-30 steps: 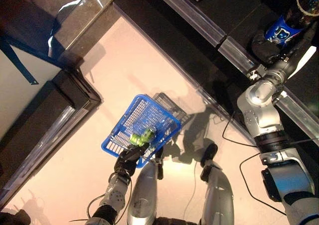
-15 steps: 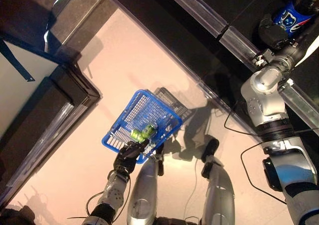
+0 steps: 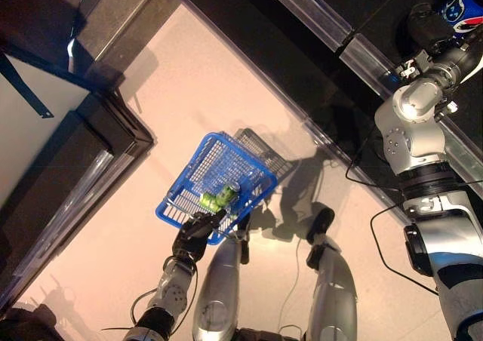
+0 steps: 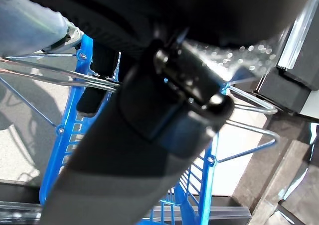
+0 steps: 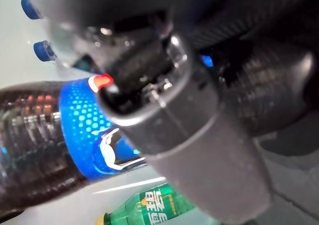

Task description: Pick up the drink and place into the basket.

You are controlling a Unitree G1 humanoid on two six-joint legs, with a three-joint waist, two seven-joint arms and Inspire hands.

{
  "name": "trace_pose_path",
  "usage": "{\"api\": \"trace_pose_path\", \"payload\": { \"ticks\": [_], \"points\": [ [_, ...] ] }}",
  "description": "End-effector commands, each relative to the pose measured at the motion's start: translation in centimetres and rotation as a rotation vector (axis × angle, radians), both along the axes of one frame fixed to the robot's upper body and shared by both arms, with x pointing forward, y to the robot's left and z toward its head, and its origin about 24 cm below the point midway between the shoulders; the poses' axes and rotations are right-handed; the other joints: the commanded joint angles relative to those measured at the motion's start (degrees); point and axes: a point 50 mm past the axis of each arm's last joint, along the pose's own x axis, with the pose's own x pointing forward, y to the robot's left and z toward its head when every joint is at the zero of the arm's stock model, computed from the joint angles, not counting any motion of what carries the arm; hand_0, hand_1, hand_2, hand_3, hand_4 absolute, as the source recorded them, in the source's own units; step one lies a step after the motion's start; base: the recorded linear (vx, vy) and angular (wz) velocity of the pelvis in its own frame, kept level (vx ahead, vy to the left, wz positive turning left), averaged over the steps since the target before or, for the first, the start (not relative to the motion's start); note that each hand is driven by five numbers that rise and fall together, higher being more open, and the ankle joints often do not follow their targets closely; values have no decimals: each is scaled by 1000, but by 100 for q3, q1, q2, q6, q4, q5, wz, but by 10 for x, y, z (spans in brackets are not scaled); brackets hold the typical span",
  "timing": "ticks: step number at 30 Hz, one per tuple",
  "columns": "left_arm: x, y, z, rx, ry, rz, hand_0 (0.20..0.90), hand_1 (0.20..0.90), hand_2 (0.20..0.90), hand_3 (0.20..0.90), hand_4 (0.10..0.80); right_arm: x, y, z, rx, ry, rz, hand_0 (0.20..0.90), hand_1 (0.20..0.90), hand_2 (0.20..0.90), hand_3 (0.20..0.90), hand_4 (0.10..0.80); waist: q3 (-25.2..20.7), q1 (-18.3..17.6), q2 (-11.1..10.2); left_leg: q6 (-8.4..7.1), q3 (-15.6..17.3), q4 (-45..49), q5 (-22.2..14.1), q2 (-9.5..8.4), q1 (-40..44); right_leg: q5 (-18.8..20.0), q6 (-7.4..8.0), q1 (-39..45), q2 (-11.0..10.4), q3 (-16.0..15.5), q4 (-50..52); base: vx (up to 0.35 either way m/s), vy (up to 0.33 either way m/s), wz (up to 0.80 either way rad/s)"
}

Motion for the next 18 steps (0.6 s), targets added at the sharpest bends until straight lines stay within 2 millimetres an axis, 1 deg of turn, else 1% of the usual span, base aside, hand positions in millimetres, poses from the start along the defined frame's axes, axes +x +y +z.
{"api": "trace_pose_path", "payload": {
  "ticks": [1, 9, 18],
  "points": [
    [-46, 24, -19, 51, 71, -24, 300, 300, 300, 200, 100, -29, -7, 81, -163, -284, -21, 300, 300, 300, 200, 100, -71, 126, 176, 154, -423, 155, 11, -230, -329, -524, 223, 15, 15, -246, 439, 0, 0, 0],
    [-45, 25, -17, 44, 44, -25, 300, 300, 300, 200, 100, -32, -8, 83, -171, -303, 4, 300, 300, 300, 200, 100, -71, 103, 205, 174, -397, 270, -57, -256, -312, -605, 194, 32, -9, -237, 560, 0, 0, 0],
    [-49, 30, -16, 28, 22, 16, 300, 300, 300, 200, 100, -44, -1, 84, -206, -382, 56, 300, 300, 300, 200, 100, -71, 32, 192, 217, -287, 497, -235, -263, -97, -798, 116, 254, -20, -261, 796, -25, 20, 0]
  ]
}}
